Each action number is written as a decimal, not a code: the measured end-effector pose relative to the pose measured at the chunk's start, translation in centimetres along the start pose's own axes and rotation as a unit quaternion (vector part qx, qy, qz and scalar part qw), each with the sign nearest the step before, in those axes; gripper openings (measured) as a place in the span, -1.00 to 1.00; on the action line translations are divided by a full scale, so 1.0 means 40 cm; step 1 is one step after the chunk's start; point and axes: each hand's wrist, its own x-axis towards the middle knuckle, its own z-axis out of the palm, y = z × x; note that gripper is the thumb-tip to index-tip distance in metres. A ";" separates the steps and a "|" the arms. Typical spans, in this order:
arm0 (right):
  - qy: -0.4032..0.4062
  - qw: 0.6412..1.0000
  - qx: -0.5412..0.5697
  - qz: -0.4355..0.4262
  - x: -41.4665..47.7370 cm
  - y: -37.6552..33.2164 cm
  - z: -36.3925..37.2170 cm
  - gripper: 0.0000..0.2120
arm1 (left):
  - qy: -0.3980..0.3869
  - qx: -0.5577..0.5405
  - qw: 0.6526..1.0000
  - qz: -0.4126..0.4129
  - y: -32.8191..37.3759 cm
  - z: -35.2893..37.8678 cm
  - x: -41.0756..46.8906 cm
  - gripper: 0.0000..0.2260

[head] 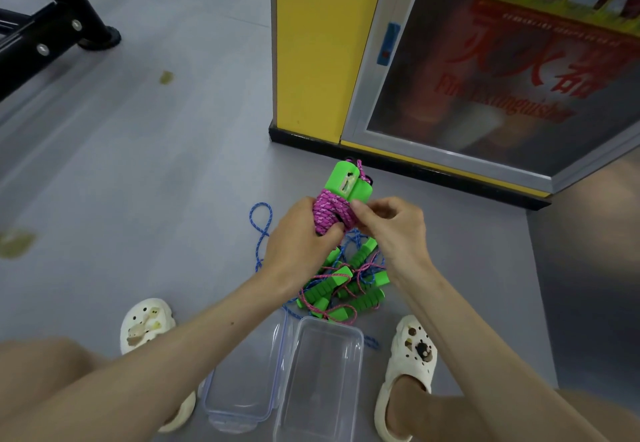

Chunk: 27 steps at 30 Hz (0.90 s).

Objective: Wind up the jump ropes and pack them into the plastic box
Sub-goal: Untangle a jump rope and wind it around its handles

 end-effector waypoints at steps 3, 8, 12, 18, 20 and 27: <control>0.005 0.997 0.062 0.045 0.005 0.002 -0.008 -0.90 | 0.013 0.008 1.000 0.006 0.001 0.005 -0.004 -0.84; 0.049 0.998 0.039 0.027 0.008 0.004 -0.014 -0.91 | -0.007 -0.031 0.999 0.021 0.002 0.008 0.006 -0.82; 0.050 0.977 0.159 0.137 0.021 -0.002 -0.031 -0.86 | -0.075 -0.142 0.987 -0.030 0.000 -0.008 0.025 -0.83; -0.034 0.900 0.322 0.293 0.022 0.004 -0.033 -0.87 | -0.178 -0.344 0.904 -0.179 -0.030 -0.032 0.031 -0.77; -0.060 0.914 0.293 0.273 0.019 0.007 -0.031 -0.89 | -0.179 -0.334 0.908 -0.181 -0.040 -0.030 0.028 -0.75; -0.048 0.914 0.297 0.272 -0.002 0.007 -0.051 -0.87 | -0.213 -0.374 0.884 -0.183 -0.044 -0.019 -0.009 -0.75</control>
